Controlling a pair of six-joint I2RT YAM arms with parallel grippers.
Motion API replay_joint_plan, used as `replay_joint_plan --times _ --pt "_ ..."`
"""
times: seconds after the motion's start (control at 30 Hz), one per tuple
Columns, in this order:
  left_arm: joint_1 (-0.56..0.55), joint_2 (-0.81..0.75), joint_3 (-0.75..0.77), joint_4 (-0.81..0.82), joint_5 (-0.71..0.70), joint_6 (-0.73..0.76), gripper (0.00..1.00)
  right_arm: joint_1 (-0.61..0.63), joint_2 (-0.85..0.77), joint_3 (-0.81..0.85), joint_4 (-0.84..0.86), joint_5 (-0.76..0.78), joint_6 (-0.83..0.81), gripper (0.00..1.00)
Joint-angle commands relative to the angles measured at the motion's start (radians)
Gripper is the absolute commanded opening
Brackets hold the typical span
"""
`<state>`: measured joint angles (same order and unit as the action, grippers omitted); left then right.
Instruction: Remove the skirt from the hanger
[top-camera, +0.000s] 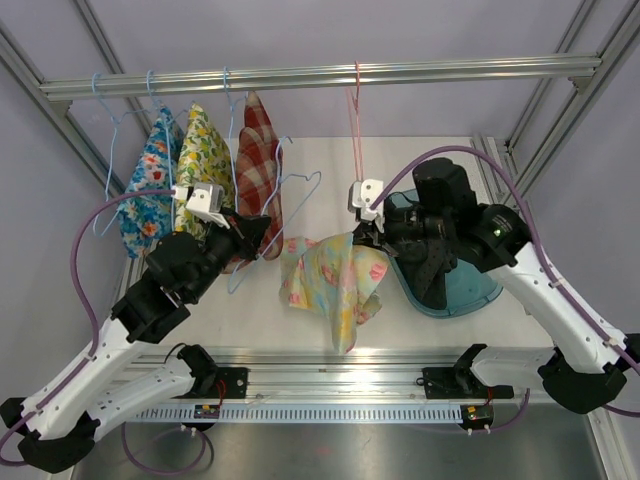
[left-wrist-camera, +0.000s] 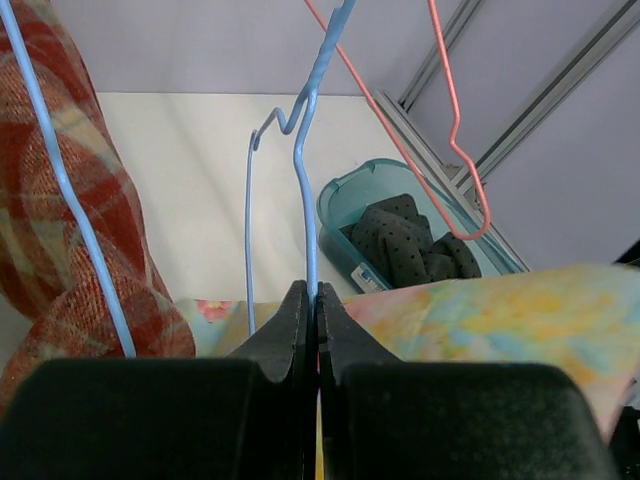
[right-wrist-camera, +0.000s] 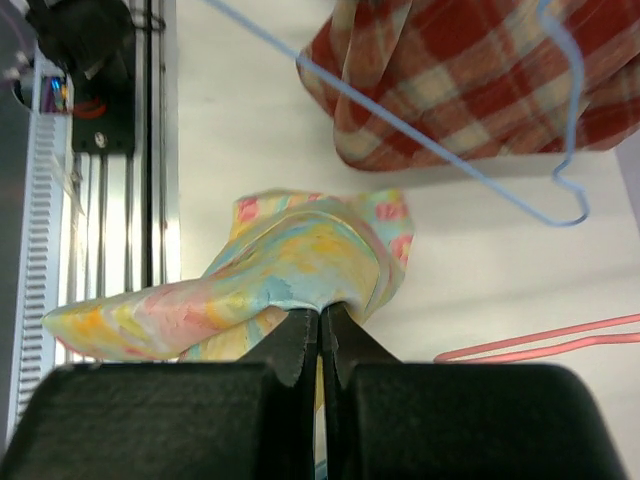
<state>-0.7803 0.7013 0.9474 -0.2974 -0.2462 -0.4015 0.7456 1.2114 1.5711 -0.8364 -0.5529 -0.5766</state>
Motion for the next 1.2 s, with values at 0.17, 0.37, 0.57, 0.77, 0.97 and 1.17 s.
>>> replay_joint_plan --times 0.17,0.37,0.57,0.77,0.97,1.17 --pt "0.0 0.046 0.105 0.067 -0.001 -0.014 0.0 -0.006 -0.012 -0.201 0.052 0.074 -0.147 0.06" --pt "0.0 0.101 0.154 0.11 -0.008 -0.002 0.0 -0.008 -0.026 -0.272 0.072 0.084 -0.129 0.3" --pt "-0.001 0.178 0.209 0.187 0.008 0.026 0.0 -0.031 -0.058 -0.299 0.089 0.068 -0.086 0.92" --pt "-0.002 0.221 0.241 0.244 0.039 0.043 0.0 -0.104 -0.099 -0.309 0.045 -0.016 -0.091 0.99" --pt "-0.002 0.289 0.297 0.287 0.016 0.064 0.0 -0.169 -0.159 -0.373 0.06 -0.073 -0.043 0.99" --pt "-0.002 0.395 0.382 0.291 -0.114 0.056 0.0 -0.218 -0.191 -0.388 0.08 -0.105 0.003 1.0"
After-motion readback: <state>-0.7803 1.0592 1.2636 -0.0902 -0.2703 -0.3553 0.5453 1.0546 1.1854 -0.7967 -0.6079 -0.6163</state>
